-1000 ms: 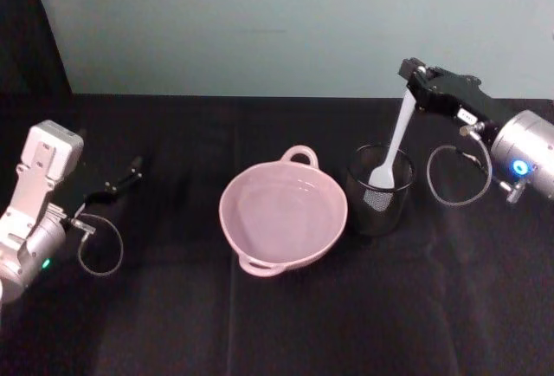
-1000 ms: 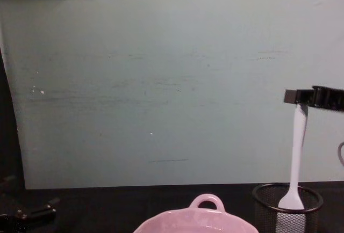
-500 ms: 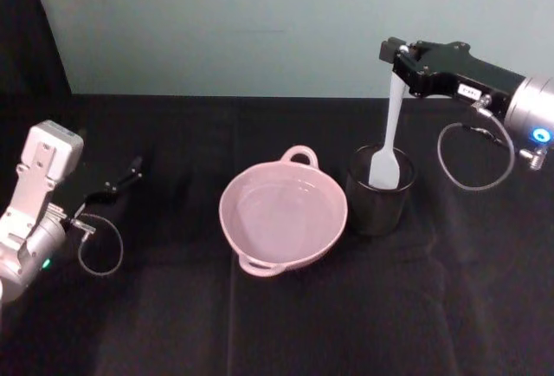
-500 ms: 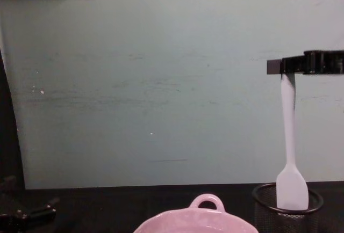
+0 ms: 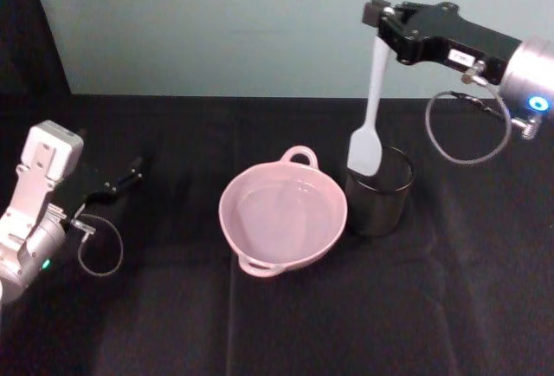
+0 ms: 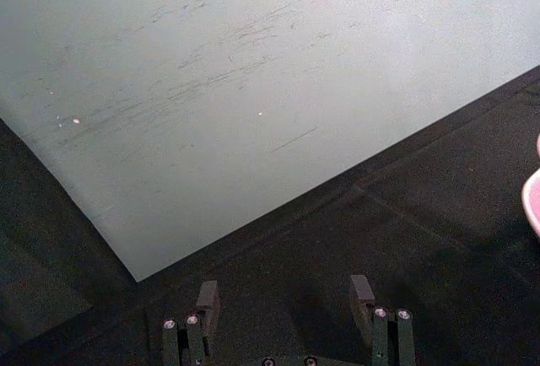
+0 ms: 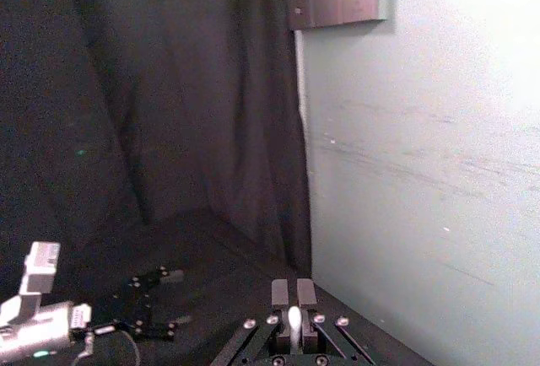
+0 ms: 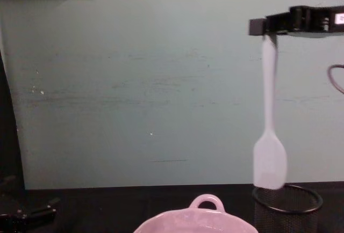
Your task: Use the one hand to pick up the spoon and stir the clear water in the bowl.
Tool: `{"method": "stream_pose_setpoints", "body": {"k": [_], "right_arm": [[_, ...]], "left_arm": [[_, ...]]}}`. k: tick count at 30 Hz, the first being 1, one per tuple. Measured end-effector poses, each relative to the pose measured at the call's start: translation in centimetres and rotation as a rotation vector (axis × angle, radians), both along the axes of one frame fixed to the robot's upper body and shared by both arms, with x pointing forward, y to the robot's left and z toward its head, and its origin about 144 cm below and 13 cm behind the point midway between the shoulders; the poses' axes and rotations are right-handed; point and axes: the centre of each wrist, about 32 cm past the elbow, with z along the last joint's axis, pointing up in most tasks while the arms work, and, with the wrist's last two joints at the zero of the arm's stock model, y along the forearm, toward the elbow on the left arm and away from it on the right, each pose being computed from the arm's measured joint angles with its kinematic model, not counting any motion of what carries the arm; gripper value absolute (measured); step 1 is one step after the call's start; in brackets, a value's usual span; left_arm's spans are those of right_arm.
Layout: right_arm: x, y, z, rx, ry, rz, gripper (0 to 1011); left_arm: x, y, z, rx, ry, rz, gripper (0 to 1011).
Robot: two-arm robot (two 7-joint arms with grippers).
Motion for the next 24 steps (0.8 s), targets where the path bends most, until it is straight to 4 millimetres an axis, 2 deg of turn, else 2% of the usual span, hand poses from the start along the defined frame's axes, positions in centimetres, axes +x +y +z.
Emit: {"method": "stream_pose_setpoints", "body": {"k": [11,15,24], "right_arm": [[2.1,3.2,-0.2,0.007,-0.005,0.078,64],[2.8,4.3,-0.9,0.007,0.008,0.102,64],[3.8,5.4,-2.7,0.011,0.034,0.131,64]], "left_arm": [[0.0,0.0,0.0,0.0,0.0,0.0,1011],[0.0,0.0,0.0,0.0,0.0,0.0,1011],[0.0,0.0,0.0,0.0,0.0,0.0,1011]]}}
